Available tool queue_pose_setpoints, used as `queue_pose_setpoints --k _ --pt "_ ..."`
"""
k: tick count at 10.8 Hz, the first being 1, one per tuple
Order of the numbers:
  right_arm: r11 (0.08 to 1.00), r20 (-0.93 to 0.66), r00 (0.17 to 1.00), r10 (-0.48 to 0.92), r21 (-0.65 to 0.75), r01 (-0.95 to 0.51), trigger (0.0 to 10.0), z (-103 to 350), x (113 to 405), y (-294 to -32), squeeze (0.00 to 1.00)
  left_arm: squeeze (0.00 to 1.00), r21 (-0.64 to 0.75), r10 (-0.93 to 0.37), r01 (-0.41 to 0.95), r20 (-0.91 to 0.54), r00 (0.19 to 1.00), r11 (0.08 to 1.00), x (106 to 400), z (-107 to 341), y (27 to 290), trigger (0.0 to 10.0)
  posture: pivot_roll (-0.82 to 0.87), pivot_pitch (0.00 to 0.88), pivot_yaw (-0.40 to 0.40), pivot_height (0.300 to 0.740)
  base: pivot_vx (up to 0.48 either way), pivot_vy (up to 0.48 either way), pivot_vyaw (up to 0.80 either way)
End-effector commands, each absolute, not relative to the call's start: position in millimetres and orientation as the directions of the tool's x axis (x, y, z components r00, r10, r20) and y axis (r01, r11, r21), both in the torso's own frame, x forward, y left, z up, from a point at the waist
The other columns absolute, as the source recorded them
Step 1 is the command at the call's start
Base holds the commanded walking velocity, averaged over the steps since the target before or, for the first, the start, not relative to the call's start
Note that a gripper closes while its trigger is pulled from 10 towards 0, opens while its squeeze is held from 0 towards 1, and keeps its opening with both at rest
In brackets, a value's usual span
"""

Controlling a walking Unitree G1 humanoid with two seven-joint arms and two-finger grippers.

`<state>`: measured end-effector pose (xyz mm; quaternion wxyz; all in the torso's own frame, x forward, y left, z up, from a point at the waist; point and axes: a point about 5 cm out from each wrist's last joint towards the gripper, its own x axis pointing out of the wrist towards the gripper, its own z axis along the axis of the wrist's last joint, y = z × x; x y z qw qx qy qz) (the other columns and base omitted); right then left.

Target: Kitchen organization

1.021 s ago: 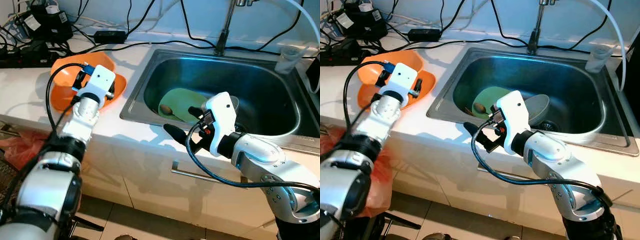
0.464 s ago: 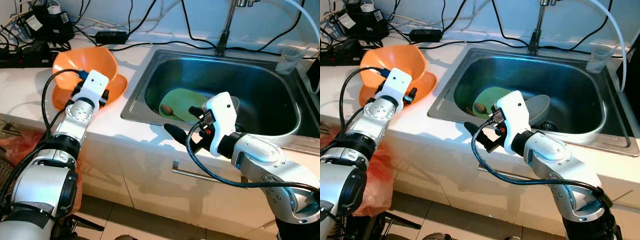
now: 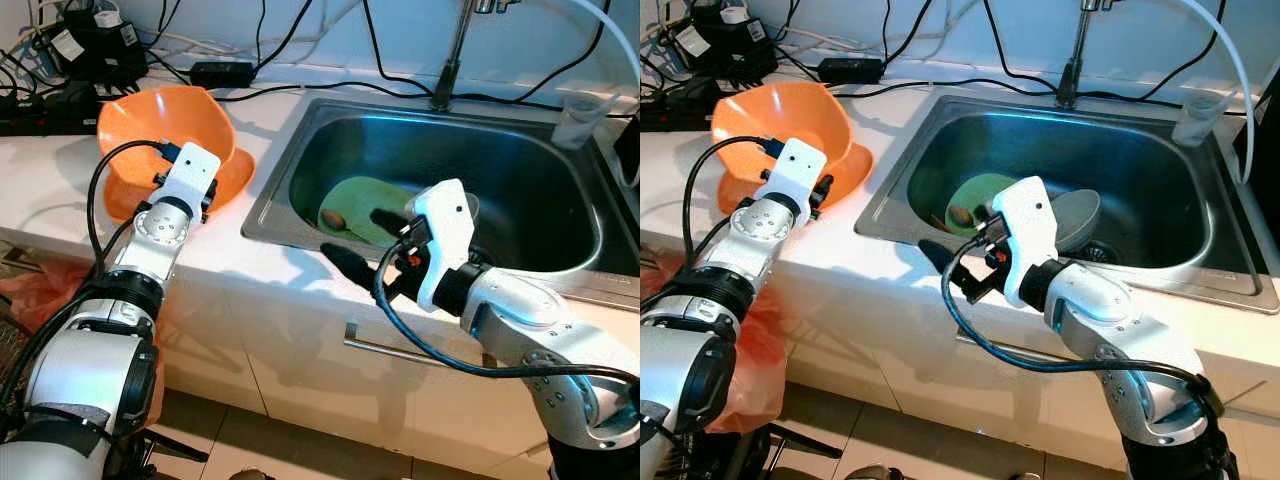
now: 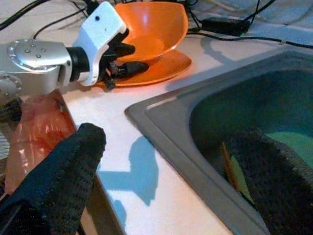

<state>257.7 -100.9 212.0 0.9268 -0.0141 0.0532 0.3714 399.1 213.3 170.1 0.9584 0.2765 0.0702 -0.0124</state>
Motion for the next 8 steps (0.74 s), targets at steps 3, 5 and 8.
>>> queue_pose_setpoints --k 3,5,8 --pt "0.718 -0.036 0.718 0.696 0.000 -0.696 10.0 225 257 -101 0.00 0.00 0.518 0.008 0.040 -0.090 0.996 0.854 400 175 210 0.0 -0.09 0.054 0.041 0.740 0.000 0.000 0.00" --pt "0.718 -0.020 0.718 0.696 0.001 -0.696 10.0 227 258 -101 0.00 0.00 0.517 0.006 0.009 -0.027 1.000 0.856 401 180 206 0.0 -0.09 0.052 0.038 0.740 0.000 0.000 0.00" --pt "0.704 -0.005 0.704 0.711 0.006 -0.711 10.0 230 258 -99 0.00 0.00 0.514 -0.007 0.007 -0.002 1.000 0.858 401 180 202 0.0 -0.09 0.048 0.039 0.740 0.000 0.000 0.00"
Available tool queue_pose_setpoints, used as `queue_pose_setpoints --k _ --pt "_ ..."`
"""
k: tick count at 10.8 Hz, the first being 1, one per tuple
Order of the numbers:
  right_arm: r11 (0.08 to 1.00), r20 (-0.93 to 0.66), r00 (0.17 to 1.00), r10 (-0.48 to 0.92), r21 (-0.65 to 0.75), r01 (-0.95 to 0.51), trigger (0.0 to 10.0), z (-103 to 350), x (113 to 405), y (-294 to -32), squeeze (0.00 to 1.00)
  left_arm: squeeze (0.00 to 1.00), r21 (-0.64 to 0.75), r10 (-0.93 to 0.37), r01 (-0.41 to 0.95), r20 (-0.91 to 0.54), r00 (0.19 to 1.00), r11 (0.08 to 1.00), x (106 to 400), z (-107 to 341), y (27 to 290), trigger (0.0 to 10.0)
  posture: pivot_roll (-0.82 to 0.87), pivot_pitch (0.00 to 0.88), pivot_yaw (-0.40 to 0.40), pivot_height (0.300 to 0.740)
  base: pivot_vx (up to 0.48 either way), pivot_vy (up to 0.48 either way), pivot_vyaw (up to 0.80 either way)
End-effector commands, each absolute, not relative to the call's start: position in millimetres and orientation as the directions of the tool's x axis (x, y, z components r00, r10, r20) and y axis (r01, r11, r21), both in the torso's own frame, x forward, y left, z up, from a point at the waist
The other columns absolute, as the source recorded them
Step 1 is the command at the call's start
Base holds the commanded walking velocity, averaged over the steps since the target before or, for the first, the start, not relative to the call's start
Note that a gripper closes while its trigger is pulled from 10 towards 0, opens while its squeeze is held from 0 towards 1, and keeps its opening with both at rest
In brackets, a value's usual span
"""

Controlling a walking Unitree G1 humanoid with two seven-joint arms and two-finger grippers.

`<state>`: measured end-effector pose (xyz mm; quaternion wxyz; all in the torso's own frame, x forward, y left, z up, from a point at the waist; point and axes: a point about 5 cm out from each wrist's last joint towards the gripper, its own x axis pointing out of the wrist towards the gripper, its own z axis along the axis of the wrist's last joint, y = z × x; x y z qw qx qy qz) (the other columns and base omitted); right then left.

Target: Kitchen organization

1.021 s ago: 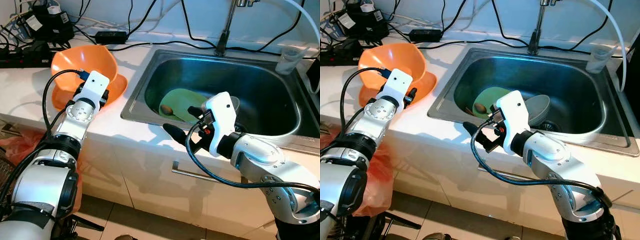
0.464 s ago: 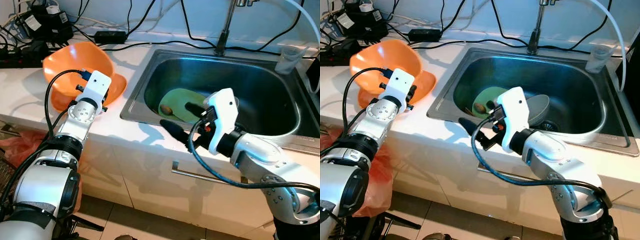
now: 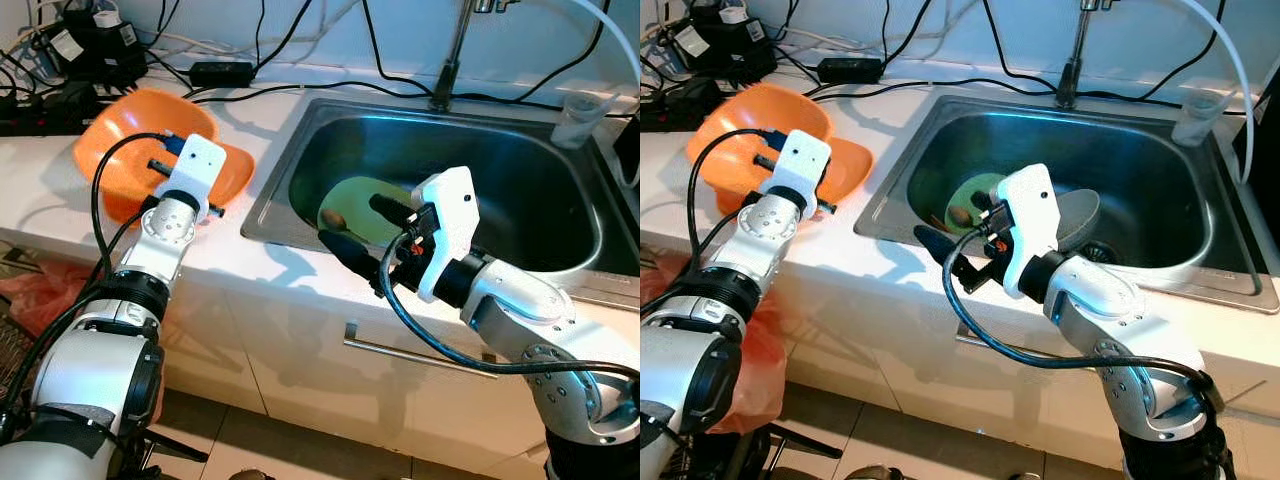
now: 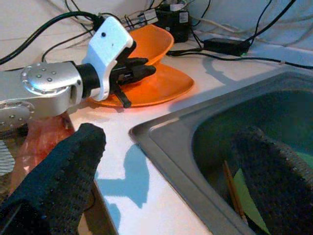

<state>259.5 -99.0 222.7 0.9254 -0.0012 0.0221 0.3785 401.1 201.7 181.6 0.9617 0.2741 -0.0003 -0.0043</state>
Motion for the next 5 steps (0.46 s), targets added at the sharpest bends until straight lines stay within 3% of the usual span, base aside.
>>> queue_pose_setpoints --k 1,5 --pt "0.704 -0.005 0.704 0.711 0.004 -0.711 10.0 230 258 -99 0.00 0.00 0.513 -0.013 0.011 0.000 1.000 0.858 401 181 200 0.0 -0.09 0.047 0.040 0.740 0.000 0.000 0.00" --pt "0.712 -0.005 0.712 0.703 0.000 -0.703 10.0 230 259 -100 0.00 0.00 0.509 -0.062 0.011 0.083 0.995 0.861 404 194 184 0.0 -0.09 0.044 0.044 0.740 0.000 0.000 0.00"
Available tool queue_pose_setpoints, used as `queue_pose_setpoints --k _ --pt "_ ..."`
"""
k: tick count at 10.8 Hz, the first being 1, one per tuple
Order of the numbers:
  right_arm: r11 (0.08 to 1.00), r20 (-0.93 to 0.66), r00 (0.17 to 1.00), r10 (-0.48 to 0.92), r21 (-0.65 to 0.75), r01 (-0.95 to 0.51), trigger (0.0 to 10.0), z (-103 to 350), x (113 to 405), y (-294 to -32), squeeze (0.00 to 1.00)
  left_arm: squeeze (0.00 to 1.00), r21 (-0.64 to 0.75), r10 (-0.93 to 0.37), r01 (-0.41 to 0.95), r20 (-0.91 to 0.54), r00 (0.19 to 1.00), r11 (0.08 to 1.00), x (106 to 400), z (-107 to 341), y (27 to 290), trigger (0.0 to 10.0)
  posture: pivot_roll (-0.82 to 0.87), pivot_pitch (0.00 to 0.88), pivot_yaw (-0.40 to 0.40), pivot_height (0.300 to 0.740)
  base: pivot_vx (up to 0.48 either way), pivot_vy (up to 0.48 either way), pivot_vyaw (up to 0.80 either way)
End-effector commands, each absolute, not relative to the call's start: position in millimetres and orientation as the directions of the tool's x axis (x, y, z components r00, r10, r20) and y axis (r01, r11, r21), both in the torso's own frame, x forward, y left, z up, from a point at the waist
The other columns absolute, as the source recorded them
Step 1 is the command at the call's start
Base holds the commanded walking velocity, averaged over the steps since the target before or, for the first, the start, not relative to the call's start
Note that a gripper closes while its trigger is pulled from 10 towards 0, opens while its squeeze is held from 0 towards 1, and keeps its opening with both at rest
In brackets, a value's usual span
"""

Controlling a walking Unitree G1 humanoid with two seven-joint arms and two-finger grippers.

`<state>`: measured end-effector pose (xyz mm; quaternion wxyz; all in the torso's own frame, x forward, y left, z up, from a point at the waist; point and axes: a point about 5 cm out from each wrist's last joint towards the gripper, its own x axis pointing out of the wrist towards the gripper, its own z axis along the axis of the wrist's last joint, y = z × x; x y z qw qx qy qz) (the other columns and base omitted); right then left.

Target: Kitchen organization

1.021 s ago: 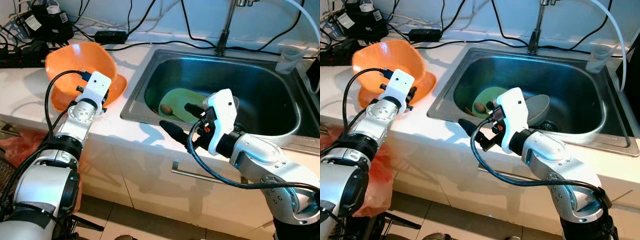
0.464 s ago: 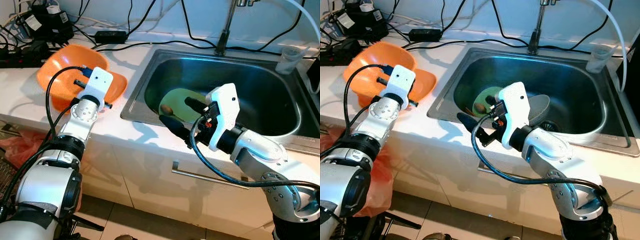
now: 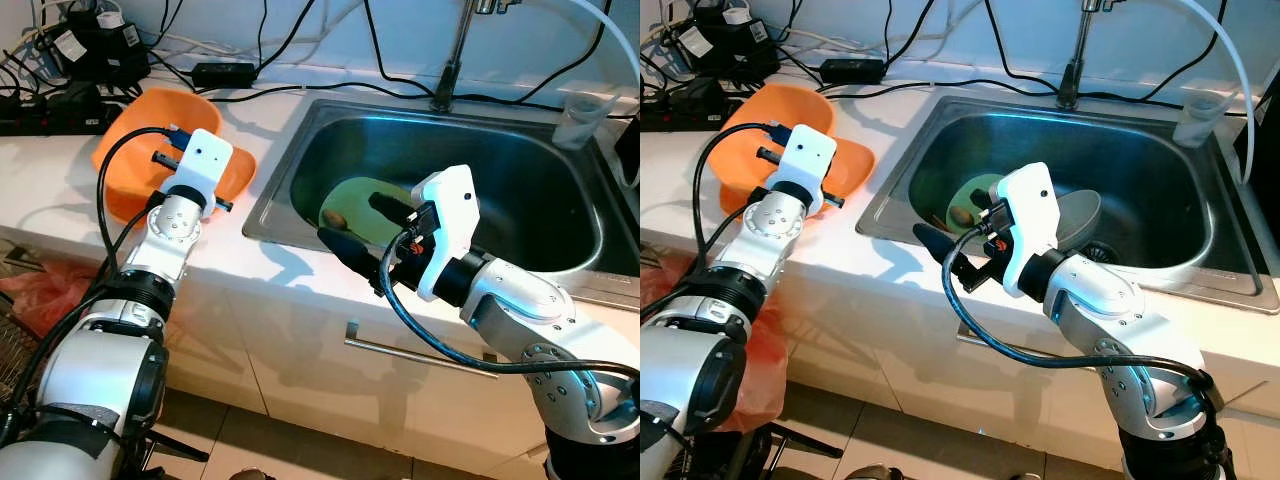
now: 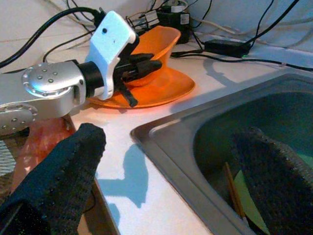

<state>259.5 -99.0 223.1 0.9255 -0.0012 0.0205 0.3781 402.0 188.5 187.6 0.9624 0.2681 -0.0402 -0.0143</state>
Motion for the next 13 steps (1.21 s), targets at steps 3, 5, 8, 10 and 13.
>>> queue_pose_setpoints --k 3,5,8,10,13 --pt "0.720 -0.002 0.720 0.694 -0.005 -0.694 10.0 231 261 -100 0.00 0.00 0.537 -0.149 0.015 0.207 0.967 0.843 405 211 158 0.0 -0.09 0.041 0.048 0.740 0.000 0.000 0.00" --pt "0.777 0.008 0.777 0.630 -0.024 -0.629 10.0 233 267 -108 0.00 0.00 0.544 -0.247 0.048 0.301 0.921 0.838 401 221 128 0.0 -0.10 0.041 0.057 0.740 0.000 0.000 0.00" --pt "0.844 -0.022 0.847 0.531 -0.076 -0.531 10.0 232 271 -123 0.00 0.00 0.542 -0.328 0.097 0.348 0.878 0.835 399 229 104 0.0 -0.14 0.044 0.079 0.740 0.000 0.000 0.00" --pt "0.885 -0.044 0.890 0.453 -0.094 -0.455 10.0 230 272 -137 0.00 0.00 0.543 -0.396 0.155 0.362 0.844 0.825 396 233 81 0.0 -0.17 0.049 0.096 0.740 0.000 0.000 0.00" --pt "0.907 -0.083 0.918 0.389 -0.140 -0.397 10.0 228 268 -147 0.00 0.00 0.527 -0.497 0.260 0.378 0.781 0.809 387 233 45 0.0 -0.20 0.056 0.112 0.740 0.000 0.000 0.00"
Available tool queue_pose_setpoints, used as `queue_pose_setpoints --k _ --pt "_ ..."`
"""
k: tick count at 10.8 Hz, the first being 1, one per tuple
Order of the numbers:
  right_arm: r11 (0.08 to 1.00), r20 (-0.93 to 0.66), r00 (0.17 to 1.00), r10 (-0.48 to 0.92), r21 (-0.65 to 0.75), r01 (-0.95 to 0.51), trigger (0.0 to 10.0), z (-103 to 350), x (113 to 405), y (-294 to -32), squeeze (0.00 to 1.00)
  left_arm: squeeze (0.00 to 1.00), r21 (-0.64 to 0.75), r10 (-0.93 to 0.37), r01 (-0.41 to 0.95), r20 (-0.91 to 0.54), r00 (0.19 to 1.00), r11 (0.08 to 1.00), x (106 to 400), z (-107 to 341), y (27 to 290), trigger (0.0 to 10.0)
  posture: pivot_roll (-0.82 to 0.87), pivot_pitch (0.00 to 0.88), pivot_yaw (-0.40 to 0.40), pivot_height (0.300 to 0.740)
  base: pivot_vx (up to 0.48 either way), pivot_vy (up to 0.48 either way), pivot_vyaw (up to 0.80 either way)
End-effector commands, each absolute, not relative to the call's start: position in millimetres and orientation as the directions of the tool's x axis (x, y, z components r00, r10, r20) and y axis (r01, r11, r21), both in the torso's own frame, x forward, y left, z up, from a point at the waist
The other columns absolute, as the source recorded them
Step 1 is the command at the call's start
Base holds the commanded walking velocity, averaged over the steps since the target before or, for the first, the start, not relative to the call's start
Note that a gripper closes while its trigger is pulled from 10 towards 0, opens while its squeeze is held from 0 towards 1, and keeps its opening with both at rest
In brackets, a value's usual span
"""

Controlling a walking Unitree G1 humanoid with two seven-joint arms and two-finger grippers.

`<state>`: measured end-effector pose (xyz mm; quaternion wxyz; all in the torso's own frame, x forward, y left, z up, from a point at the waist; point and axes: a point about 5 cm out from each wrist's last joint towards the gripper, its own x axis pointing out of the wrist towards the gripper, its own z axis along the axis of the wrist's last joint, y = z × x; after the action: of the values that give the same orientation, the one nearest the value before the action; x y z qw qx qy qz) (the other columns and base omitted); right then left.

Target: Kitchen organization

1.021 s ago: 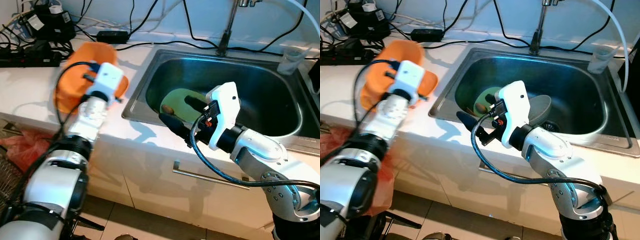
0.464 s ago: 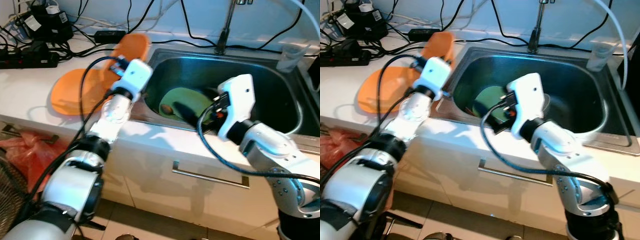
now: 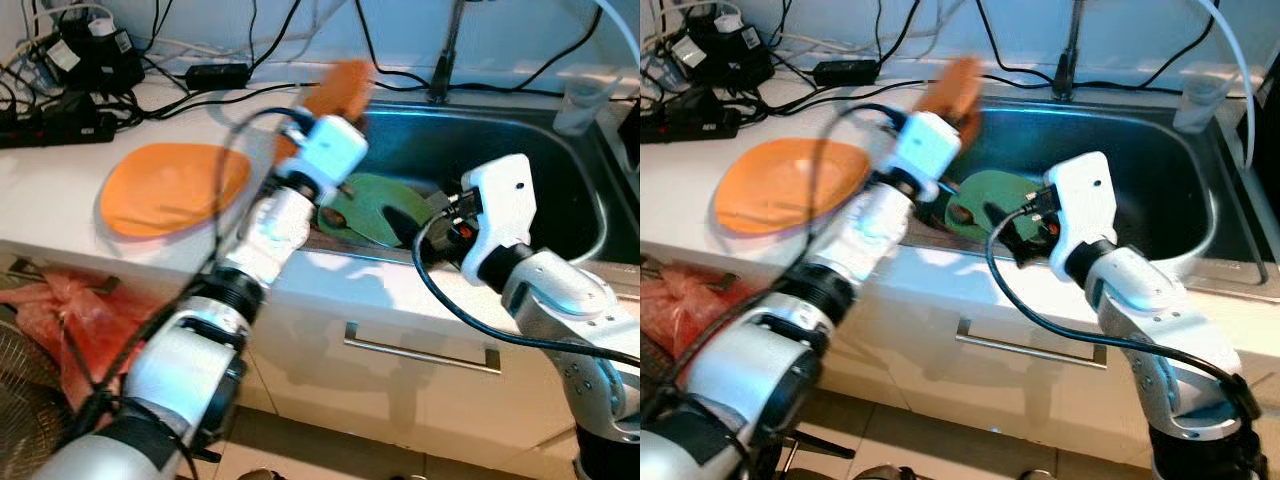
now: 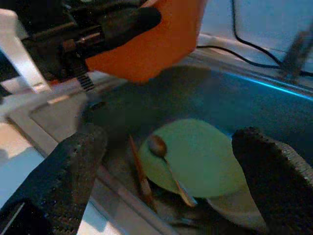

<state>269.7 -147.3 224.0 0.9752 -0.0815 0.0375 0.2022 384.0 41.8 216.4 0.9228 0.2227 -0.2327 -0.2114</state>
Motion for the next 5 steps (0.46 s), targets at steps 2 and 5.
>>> queue_pose_setpoints --k 2,5 --pt "0.912 -0.161 0.926 0.342 -0.181 -0.368 10.0 221 263 -154 0.00 0.00 0.505 -0.547 0.334 0.364 0.754 0.796 379 224 24 0.0 -0.23 0.069 0.122 0.740 0.000 0.000 0.00" --pt "0.924 -0.194 0.944 0.267 -0.226 -0.308 10.0 218 260 -166 0.00 0.00 0.444 -0.568 0.412 0.312 0.762 0.796 372 205 9 0.0 -0.26 0.084 0.126 0.740 0.000 0.000 0.00"
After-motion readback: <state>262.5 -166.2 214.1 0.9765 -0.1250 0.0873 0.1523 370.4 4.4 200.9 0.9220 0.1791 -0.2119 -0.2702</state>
